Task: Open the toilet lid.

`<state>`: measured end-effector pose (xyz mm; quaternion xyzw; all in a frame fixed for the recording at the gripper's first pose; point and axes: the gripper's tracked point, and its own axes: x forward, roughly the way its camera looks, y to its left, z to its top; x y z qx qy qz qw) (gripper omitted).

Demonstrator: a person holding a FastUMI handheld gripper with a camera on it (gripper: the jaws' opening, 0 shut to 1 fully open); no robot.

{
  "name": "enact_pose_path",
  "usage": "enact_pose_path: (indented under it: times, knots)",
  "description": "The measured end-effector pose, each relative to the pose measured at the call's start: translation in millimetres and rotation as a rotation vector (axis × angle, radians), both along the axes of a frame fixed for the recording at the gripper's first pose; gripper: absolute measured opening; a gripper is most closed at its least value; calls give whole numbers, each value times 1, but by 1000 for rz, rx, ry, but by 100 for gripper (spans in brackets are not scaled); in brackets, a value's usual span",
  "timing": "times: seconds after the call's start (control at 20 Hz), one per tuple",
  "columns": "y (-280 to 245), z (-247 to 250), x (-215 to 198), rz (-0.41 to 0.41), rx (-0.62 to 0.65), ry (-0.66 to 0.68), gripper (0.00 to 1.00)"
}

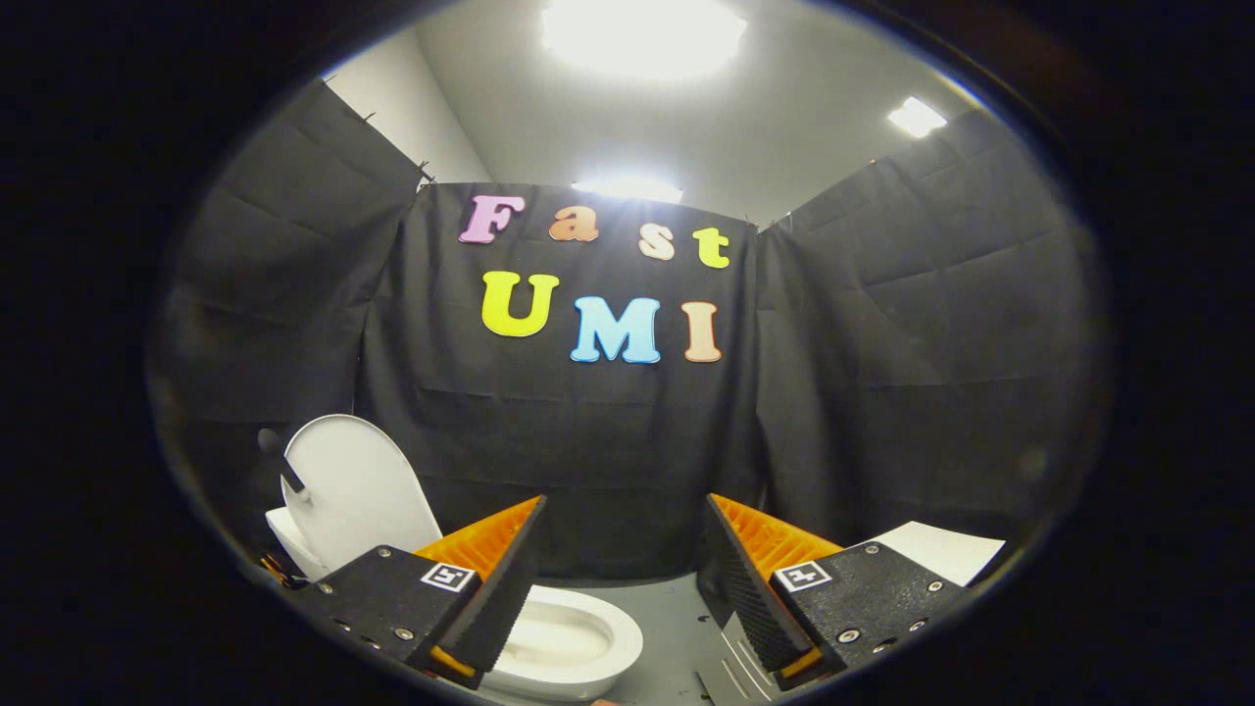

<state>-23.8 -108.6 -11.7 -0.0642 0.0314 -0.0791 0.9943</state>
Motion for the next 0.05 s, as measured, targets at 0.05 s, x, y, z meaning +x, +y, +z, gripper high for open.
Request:
enact_pose_path:
  times: [0.05]
  knots:
    - [7, -4, 3, 18, 0, 11, 95]
